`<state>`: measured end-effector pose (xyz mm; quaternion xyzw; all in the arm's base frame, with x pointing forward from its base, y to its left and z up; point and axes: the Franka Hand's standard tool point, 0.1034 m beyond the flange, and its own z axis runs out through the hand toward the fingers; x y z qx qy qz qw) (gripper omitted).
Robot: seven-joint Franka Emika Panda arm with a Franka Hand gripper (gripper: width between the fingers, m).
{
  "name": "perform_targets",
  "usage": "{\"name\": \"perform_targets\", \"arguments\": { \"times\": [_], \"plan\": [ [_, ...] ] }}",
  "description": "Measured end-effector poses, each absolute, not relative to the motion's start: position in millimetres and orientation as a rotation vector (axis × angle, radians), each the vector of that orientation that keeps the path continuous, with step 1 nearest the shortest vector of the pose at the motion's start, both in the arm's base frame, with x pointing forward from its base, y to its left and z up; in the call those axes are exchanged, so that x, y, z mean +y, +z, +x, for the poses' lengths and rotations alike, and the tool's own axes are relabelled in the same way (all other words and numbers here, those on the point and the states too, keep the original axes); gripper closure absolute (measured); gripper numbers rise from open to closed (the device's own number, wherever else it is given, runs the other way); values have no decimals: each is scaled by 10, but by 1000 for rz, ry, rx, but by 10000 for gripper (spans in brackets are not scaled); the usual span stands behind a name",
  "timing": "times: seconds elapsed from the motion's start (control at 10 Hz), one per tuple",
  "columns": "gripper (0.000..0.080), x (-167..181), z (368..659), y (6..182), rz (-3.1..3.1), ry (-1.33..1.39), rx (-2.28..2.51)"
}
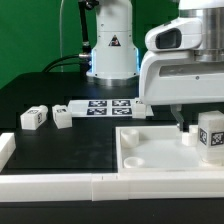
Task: Assemble one leg
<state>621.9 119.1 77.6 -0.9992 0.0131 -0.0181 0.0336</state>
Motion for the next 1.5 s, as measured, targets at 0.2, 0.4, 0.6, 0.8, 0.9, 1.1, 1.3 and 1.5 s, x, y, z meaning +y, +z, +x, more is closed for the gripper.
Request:
{"name": "perform_targets", "arguments": {
  "times": [0.2,0.4,0.6,0.8,0.9,1.1,1.3,1.5],
  "plan": [
    [179,1182,6220,774,-3075,-57,-22],
    [362,1181,6220,774,-3075,-57,-22],
    [509,1181,6219,773,-3073,-54,54],
    [509,1182,6225,773,-3057,-56,247],
    [509,1173,6241,768,-3010,-75,558],
    [509,1173,6242,764,-2881,-58,1000],
    [508,1184,6237,759,-2713,-39,1390],
    [508,1224,6229,755,-2480,-22,1774]
  ]
}}
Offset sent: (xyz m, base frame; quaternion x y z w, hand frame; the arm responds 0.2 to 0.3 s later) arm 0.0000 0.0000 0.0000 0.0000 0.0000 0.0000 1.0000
